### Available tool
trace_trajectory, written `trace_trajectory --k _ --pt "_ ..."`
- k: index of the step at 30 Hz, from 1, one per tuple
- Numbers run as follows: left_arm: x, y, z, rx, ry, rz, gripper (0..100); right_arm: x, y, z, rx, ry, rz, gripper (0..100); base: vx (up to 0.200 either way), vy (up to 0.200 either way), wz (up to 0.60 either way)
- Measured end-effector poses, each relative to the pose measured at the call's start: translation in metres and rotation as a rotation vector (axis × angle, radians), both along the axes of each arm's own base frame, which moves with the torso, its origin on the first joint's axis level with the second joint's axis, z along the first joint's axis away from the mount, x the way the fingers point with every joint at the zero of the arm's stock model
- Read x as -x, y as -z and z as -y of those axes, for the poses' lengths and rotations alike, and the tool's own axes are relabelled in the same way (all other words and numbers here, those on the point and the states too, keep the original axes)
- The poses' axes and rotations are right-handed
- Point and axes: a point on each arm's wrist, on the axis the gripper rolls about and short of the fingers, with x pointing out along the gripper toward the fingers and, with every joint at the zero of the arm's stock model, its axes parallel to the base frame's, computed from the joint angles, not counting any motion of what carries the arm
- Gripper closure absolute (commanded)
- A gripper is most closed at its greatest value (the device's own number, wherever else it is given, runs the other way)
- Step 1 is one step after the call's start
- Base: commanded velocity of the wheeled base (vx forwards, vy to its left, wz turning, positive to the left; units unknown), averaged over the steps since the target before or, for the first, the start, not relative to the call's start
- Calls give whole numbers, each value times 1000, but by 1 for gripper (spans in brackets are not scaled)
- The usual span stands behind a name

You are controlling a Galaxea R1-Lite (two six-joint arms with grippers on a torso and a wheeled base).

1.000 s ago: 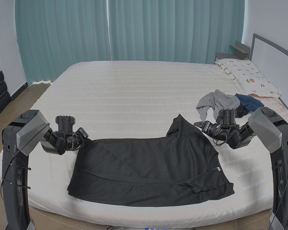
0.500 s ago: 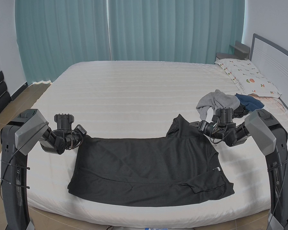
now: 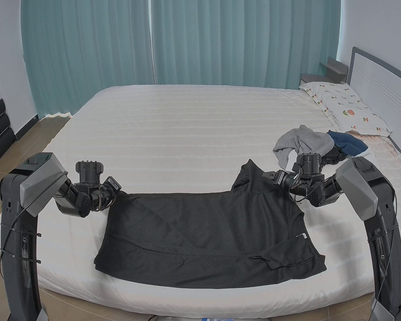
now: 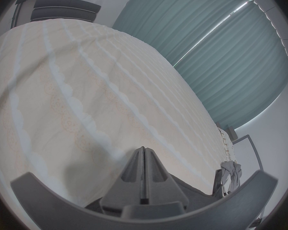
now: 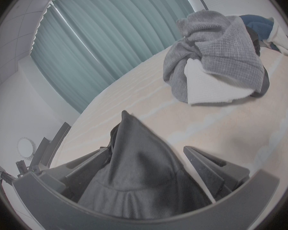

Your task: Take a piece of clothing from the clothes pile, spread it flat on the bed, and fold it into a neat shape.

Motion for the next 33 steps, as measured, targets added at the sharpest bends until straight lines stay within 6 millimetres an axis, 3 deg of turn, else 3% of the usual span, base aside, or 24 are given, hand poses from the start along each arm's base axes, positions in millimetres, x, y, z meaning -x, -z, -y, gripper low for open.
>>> trace_trajectory --k 11,12,23,33 --pt "3 -2 1 4 6 -4 100 -6 8 2 11 26 5 0 0 0 0" --pt "3 -2 1 5 5 -4 100 -6 9 2 12 26 4 100 0 0 0" --pt "3 -4 0 6 3 -2 100 -2 10 6 7 30 -9 100 0 0 0" --pt "3 -11 -2 8 -1 10 100 11 -4 13 -13 42 42 100 0 0 0"
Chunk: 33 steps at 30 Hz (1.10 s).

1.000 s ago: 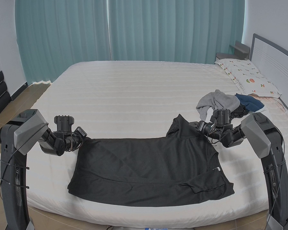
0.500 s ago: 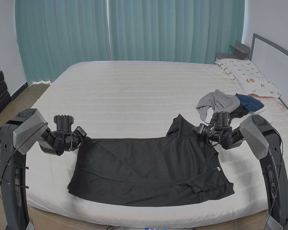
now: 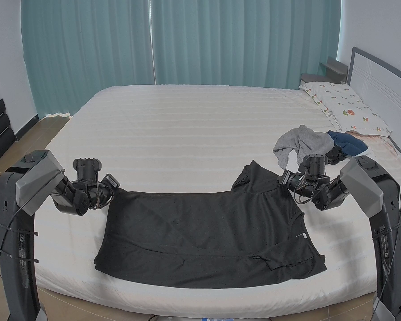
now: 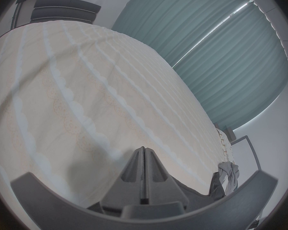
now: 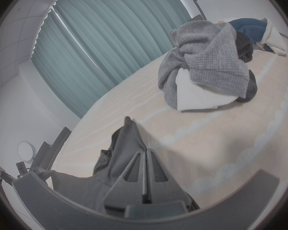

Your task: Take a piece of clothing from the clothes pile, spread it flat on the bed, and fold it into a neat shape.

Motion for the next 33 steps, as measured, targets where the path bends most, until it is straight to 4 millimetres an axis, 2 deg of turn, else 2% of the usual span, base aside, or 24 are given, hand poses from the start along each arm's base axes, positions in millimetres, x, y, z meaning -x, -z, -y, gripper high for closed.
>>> trace_trajectory --k 7,12,20,33 --pt "1 -10 -2 24 -21 17 100 13 -17 7 -46 23 78 100 0 0 0" --pt "3 -20 -7 31 -33 34 100 22 -27 19 -64 44 116 100 0 0 0" --pt "7 -28 -11 34 -40 44 100 37 -24 35 -76 58 117 100 0 0 0" --pt "15 -40 -17 46 -46 56 100 58 -27 31 -157 56 169 100 0 0 0"
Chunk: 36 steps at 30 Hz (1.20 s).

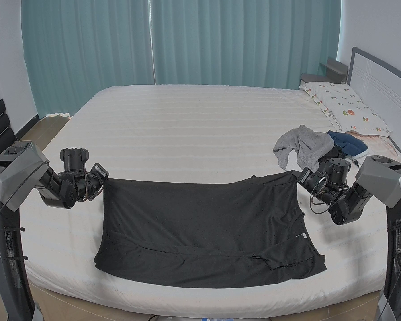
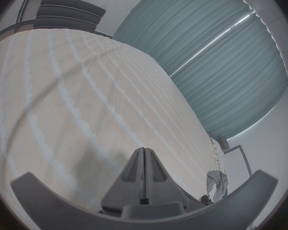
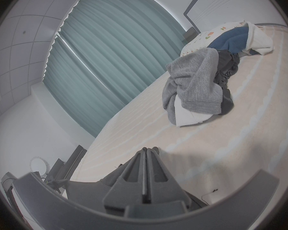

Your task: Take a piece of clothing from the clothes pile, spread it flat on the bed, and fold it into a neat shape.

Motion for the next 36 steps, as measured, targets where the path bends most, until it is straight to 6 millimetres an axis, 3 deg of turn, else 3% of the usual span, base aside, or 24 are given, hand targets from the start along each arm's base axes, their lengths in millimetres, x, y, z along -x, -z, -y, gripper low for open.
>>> trace_trajectory --k 13,23,36 --pt "4 -2 2 4 5 -8 100 12 6 6 -20 7 -38 100 0 0 0" --pt "10 -3 2 8 3 -13 100 21 -10 4 -109 9 108 100 0 0 0" --pt "14 -4 0 36 -17 74 100 24 2 2 -138 6 131 100 0 0 0"
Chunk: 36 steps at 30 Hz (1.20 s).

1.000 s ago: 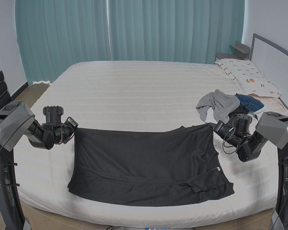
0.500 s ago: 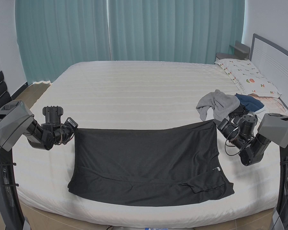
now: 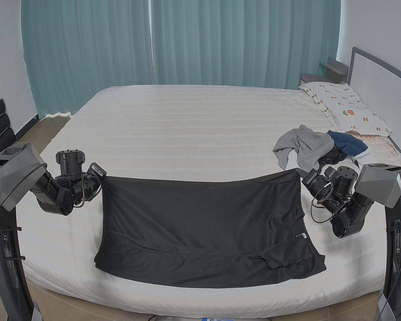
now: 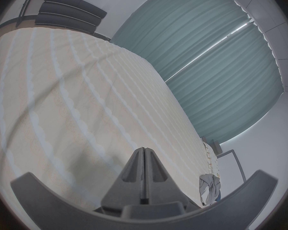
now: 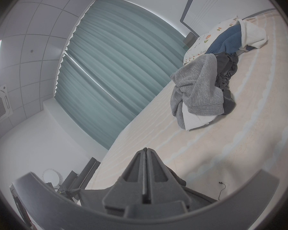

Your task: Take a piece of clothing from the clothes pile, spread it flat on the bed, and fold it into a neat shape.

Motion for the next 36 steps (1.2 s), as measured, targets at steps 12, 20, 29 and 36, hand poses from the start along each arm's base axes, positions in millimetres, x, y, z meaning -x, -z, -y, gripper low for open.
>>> trace_trajectory --k 12,20,29,36 --pt "1 0 -1 17 -10 -4 100 -2 1 4 -25 16 8 100 0 0 0" --pt "6 3 -1 17 -11 -22 100 12 2 6 -17 -17 -37 100 0 0 0" --pt "21 2 -1 11 -8 -55 100 44 3 14 81 -165 -93 100 0 0 0" --pt "37 1 -5 -15 40 -84 100 56 4 21 123 -186 -112 100 0 0 0"
